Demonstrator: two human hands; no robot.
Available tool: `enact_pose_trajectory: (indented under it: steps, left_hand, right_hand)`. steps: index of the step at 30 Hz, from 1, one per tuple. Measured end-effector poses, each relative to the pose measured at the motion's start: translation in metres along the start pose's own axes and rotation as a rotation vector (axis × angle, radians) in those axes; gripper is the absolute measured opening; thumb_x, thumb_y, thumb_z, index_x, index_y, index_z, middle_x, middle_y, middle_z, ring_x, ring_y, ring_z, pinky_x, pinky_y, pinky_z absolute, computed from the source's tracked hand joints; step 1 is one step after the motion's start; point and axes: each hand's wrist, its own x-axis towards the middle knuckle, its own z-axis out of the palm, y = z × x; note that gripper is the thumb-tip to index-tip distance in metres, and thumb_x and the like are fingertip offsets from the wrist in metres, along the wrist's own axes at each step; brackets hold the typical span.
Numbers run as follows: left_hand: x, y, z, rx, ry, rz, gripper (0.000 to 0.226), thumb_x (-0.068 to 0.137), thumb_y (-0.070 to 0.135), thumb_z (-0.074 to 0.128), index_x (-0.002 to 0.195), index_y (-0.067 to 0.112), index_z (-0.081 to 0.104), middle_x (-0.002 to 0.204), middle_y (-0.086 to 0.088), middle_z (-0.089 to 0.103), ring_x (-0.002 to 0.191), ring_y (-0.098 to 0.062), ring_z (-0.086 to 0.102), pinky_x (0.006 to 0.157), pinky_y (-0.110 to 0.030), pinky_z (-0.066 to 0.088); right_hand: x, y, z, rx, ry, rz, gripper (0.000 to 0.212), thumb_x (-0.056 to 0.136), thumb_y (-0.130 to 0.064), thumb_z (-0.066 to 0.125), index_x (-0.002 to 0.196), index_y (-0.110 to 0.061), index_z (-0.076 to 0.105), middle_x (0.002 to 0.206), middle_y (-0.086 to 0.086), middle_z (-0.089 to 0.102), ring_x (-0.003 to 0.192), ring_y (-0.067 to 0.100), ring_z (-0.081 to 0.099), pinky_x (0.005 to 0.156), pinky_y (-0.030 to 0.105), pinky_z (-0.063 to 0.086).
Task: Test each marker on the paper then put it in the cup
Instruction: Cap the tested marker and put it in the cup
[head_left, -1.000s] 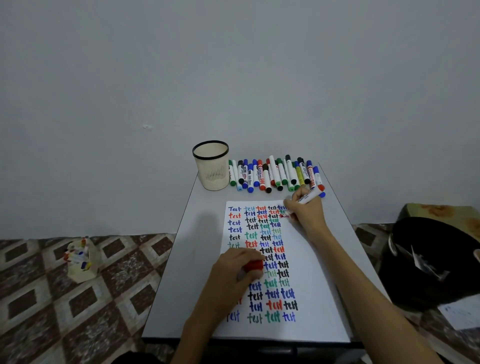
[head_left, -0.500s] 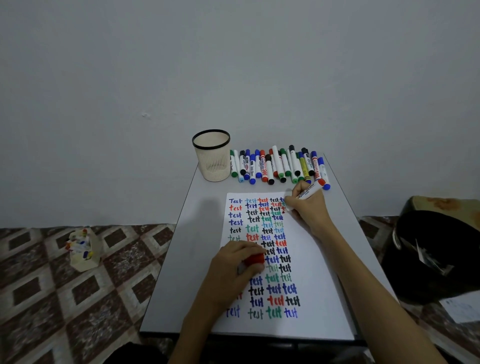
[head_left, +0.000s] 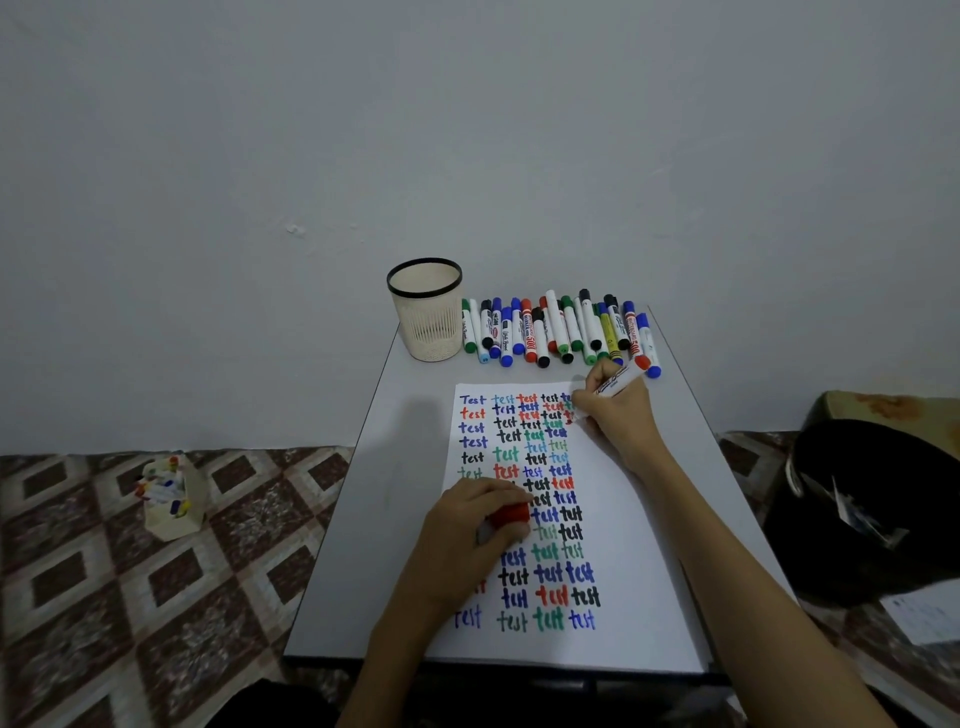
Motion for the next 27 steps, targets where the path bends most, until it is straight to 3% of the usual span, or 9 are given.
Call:
enact_pose_trajectory:
  steps: [4,10,19,23,27]
  left_hand:
    - [-0.0009,0.0006,-0.0003,-0.007,-0.001,0.001,0.041,0.081,0.051,0.054,0.114,0.029,0.065,0.116,0.011,0.060,0.109,-0.002,0.051,0.097,-0.017,0.040]
    - [-0.0007,0.0010,-0.0004,-0.009,0.006,0.006,0.037,0.082,0.045,0.059,0.114,0.028,0.065,0.114,0.015,0.059,0.108,-0.001,0.051,0.096,-0.013,0.038]
    - [-0.0006,0.0009,-0.0006,-0.012,0.005,0.014,0.037,0.082,0.045,0.058,0.114,0.027,0.065,0.113,0.016,0.058,0.108,0.000,0.050,0.095,-0.011,0.038]
    - [-0.0007,0.0010,-0.0001,-0.012,0.003,0.010,0.040,0.082,0.049,0.056,0.114,0.028,0.064,0.113,0.016,0.058,0.108,0.001,0.050,0.095,-0.014,0.040]
    - [-0.0007,0.0013,-0.0005,-0.005,0.003,0.012,0.036,0.082,0.043,0.059,0.114,0.027,0.064,0.113,0.017,0.058,0.108,0.001,0.050,0.095,-0.012,0.039]
  right_hand:
    - [0.0001,-0.0006,-0.0017,0.015,0.000,-0.003,0.031,0.077,0.015,0.060,0.067,-0.009,0.044,0.063,0.005,0.049,0.049,-0.001,0.052,0.050,0.016,0.046]
    - [0.0018,0.0017,-0.0020,-0.008,0.043,0.008,0.031,0.076,0.014,0.061,0.067,-0.011,0.043,0.066,0.008,0.048,0.062,0.015,0.051,0.057,0.025,0.048]
    - [-0.0018,-0.0015,-0.0018,-0.007,0.014,-0.003,0.031,0.079,0.014,0.060,0.069,-0.009,0.042,0.065,0.008,0.048,0.056,0.010,0.052,0.050,0.016,0.047]
    - [-0.0026,-0.0029,-0.0017,0.072,0.096,0.021,0.038,0.081,0.015,0.058,0.070,-0.015,0.037,0.068,0.005,0.041,0.063,0.014,0.045,0.065,0.028,0.048]
    - [-0.0046,-0.0054,-0.0016,0.049,0.061,0.020,0.038,0.080,0.016,0.057,0.070,-0.016,0.037,0.066,0.002,0.041,0.055,0.006,0.046,0.057,0.023,0.045]
